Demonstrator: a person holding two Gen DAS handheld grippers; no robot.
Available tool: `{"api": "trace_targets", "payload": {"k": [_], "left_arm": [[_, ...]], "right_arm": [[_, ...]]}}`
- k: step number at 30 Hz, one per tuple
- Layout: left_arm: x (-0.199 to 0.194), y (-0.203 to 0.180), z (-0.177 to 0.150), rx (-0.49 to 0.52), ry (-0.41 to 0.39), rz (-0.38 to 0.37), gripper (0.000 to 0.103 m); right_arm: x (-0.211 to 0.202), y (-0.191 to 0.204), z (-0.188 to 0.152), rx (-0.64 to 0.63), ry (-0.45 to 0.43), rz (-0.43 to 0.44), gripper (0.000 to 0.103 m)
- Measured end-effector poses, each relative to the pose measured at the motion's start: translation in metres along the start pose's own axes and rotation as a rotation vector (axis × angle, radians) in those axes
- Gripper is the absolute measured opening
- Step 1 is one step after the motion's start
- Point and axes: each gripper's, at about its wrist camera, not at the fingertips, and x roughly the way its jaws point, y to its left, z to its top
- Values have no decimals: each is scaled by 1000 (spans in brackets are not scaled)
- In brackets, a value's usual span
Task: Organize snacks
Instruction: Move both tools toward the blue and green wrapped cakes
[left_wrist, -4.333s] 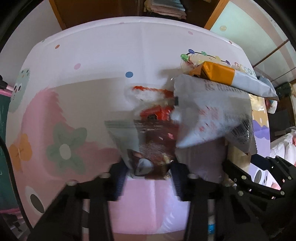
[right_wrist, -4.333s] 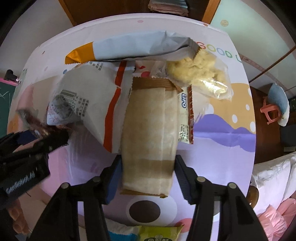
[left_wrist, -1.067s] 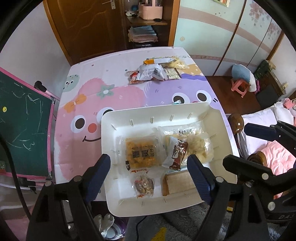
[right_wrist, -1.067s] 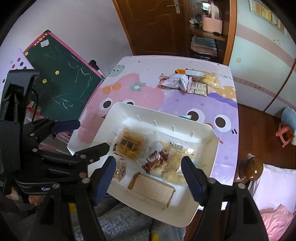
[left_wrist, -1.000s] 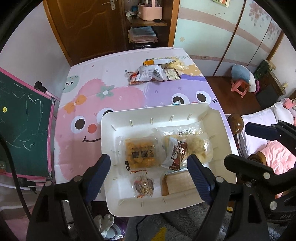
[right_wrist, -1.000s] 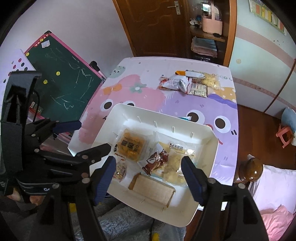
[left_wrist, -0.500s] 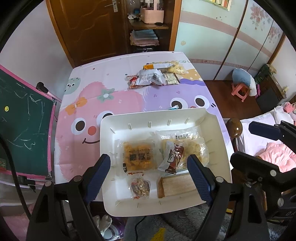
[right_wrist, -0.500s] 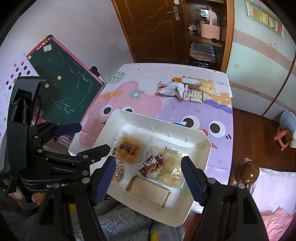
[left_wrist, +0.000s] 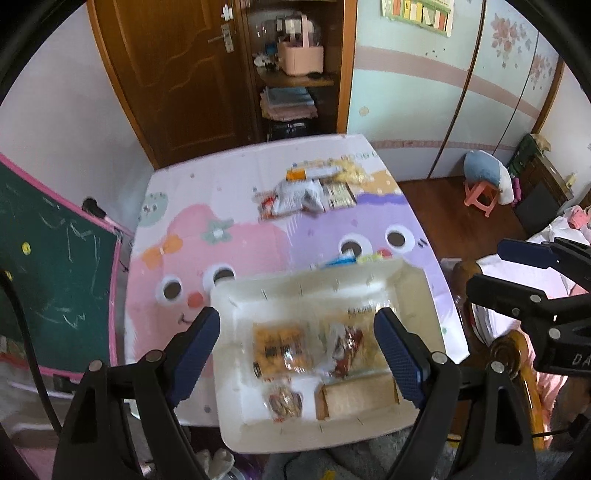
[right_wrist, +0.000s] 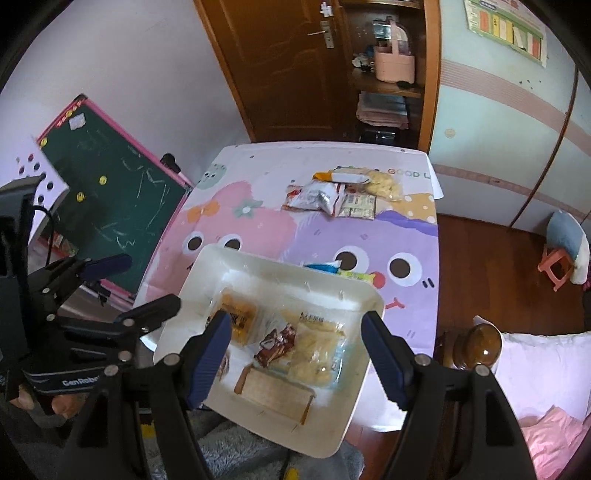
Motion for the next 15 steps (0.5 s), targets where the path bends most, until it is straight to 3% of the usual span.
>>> {"api": "trace_targets", "payload": {"k": [9, 15], "left_arm": [[16, 13, 92, 54, -58, 21, 92], [76, 23, 145, 77, -24, -19, 92]], "right_arm": [[9, -21, 69, 38, -15, -53, 73], [54, -41, 110, 115, 42, -53, 73]]}}
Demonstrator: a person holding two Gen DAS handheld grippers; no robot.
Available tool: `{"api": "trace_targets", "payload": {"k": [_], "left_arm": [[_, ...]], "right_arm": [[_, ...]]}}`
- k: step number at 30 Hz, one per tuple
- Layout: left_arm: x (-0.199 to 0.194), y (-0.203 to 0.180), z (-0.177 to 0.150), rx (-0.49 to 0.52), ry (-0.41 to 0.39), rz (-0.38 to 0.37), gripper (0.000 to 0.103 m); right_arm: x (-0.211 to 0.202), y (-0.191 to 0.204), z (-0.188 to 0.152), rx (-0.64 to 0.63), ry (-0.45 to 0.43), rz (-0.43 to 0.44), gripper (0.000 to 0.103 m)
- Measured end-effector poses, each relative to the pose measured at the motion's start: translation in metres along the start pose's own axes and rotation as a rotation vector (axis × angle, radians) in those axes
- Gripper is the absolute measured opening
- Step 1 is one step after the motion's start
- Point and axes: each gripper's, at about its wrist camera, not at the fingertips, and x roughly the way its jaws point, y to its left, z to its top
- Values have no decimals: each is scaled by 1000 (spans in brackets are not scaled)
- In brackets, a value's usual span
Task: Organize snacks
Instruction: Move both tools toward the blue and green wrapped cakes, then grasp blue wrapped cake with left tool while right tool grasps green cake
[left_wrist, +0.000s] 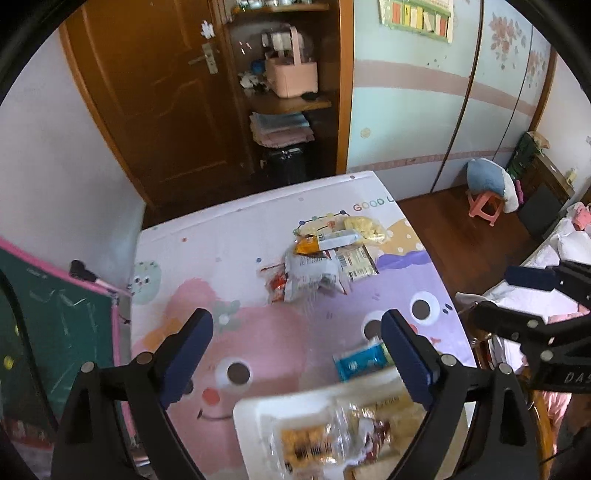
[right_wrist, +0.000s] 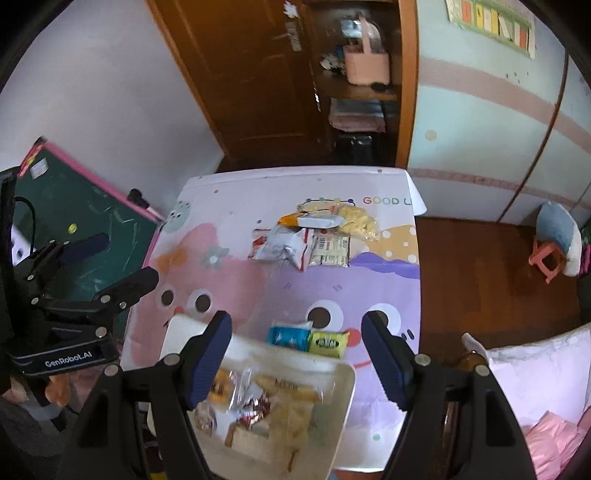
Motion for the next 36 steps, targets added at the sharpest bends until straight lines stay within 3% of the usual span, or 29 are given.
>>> {"api": "trace_targets", "payload": {"k": [5, 11, 19, 24, 31, 33, 35, 36], "left_arm": [[73, 8, 17, 37, 79, -60, 92], [142, 19, 11, 32, 202, -158, 92], [202, -16, -36, 256, 342, -213, 92], [225, -34, -53, 336, 403, -238, 92], [233, -36, -58, 341, 425, -259, 92], [235, -37, -58, 339, 431, -266, 92], [238, -38, -59, 342, 439, -273, 92], [238, -40, -59, 348, 442, -277, 92]], "right_arm": [[66, -15, 16, 81, 127, 7, 73], [158, -40, 4, 147, 326, -29, 73], [224, -63, -31, 172, 520, -100, 73], [246, -64, -44, 180, 589, -98, 72], [260, -48, -51, 122, 617, -129, 69], [260, -42, -51, 98, 611, -151, 66], [258, -37, -50, 73, 599, -184, 52], [259, -36, -50, 74, 600, -181, 51]]}}
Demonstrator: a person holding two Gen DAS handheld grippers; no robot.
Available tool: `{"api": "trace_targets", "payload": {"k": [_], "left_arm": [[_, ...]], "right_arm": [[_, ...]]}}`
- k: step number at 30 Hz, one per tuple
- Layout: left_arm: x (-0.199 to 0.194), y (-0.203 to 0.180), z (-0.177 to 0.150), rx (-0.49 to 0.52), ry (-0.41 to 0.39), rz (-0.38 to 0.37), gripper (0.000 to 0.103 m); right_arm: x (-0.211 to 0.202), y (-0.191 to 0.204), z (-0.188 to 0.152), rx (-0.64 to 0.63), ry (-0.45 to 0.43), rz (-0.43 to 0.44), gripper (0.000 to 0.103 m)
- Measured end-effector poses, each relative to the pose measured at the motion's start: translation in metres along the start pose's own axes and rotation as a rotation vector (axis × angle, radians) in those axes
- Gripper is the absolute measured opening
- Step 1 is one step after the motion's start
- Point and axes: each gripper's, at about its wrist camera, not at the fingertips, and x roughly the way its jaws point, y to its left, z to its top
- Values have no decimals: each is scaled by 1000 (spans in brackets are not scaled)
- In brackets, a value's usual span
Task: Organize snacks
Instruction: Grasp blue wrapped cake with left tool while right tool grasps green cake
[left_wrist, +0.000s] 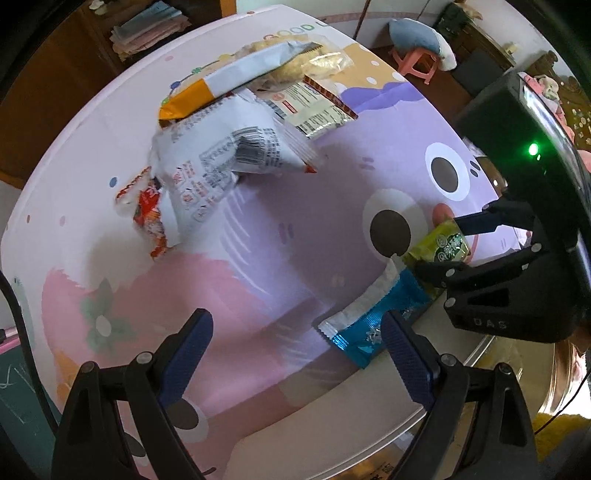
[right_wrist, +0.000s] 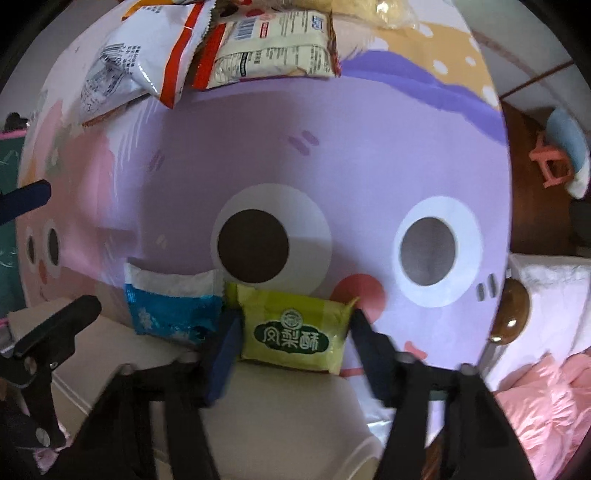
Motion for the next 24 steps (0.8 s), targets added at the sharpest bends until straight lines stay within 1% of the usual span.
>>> {"api": "trace_targets", "payload": {"k": [3, 6, 8, 11, 14, 17, 21, 22, 24], "left_arm": [[5, -8, 4, 35, 16, -11, 92], [13, -17, 8, 73, 41, -18, 92], [21, -20, 12, 75, 76, -37, 92], [32, -18, 20, 7, 152, -96, 92], [39, -15, 25, -78, 211, -127, 92], [46, -10, 28, -185, 268, -176, 92], [50, -9, 28, -303, 315, -193, 92], [50, -9, 26, -317, 322, -194, 92], [51, -11, 25, -355, 335, -187, 92]], "right_arm": [[-1, -3, -1, 26, -5, 18, 51], [-3, -21, -3, 89, -11, 62, 51], [-5, -31, -4, 133, -18, 79, 51], [-6, -51, -6, 198, -20, 126, 51], [-10, -63, -10, 240, -29, 157, 51], [-14, -69, -12, 267, -41, 178, 51], [-23, -70, -9, 295, -62, 192, 51], [-20, -68, -18, 297, -67, 191, 51], [-22, -70, -17, 301, -76, 191, 51]]}}
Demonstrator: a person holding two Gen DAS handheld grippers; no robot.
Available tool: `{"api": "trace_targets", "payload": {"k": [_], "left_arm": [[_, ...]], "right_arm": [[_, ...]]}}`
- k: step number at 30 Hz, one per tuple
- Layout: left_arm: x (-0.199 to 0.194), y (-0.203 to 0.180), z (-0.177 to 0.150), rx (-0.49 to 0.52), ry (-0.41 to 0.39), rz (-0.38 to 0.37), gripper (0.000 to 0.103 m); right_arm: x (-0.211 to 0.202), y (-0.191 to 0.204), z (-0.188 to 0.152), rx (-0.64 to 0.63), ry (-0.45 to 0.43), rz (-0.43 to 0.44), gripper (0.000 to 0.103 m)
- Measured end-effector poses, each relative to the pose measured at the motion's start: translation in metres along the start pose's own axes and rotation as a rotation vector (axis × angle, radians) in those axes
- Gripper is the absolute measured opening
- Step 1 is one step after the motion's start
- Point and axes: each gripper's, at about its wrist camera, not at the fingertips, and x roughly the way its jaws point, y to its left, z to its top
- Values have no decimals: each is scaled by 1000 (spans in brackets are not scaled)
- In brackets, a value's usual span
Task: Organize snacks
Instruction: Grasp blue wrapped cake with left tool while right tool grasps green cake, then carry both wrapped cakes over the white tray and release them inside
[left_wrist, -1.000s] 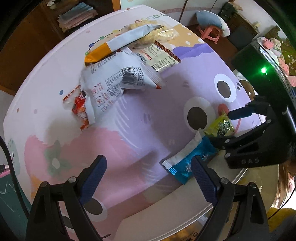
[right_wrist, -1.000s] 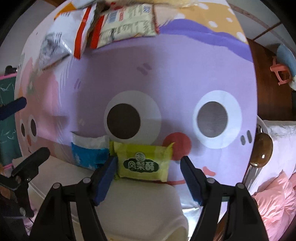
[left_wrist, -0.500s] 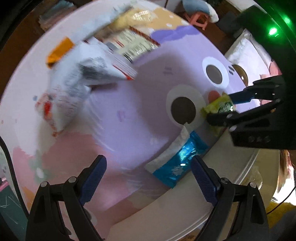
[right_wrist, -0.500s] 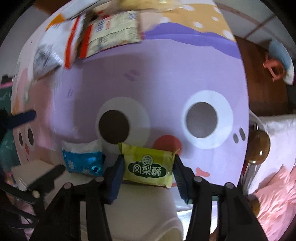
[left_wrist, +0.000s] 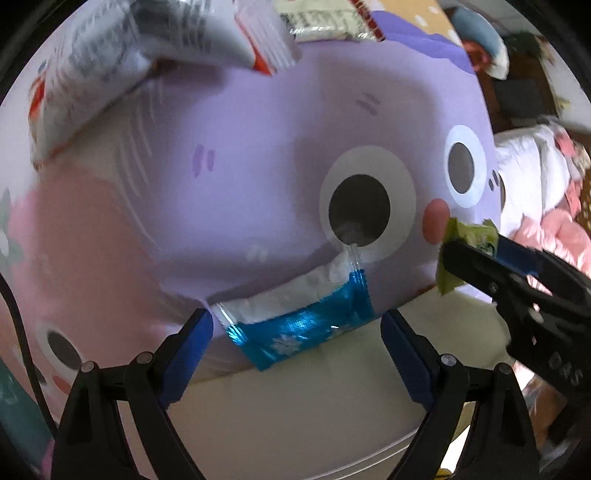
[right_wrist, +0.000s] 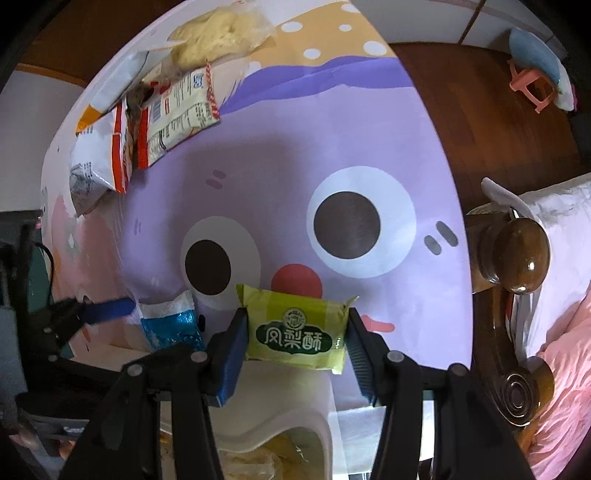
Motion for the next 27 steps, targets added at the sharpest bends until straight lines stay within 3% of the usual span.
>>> {"api": "trace_targets", "payload": {"k": [8, 11, 14, 15, 17, 24, 27], "left_arm": [[-9, -7, -10, -138, -64, 96, 90], [-15, -11, -14, -150, -82, 148, 81], [-24, -17, -19, -134, -102, 187, 63], [-28, -21, -19, -128, -114, 189, 51], [-34, -24, -21, -120, -125, 169, 44], [-55, -27, -41, -112, -214, 155, 40], [-88, -27, -52, -116, -297, 172, 40]], "right_arm": [[-5, -3, -2, 7, -14, 19, 51], [-4, -7, -3, 13, -11, 24, 51], [-3, -13, -3, 22, -9, 40, 51], [-3, -14, -3, 25, -10, 44, 51], [-3, -18, -3, 26, -13, 46, 51], [-12, -20, -5, 20, -38, 74, 51], [-22, -18, -8, 16, -61, 103, 51]]}}
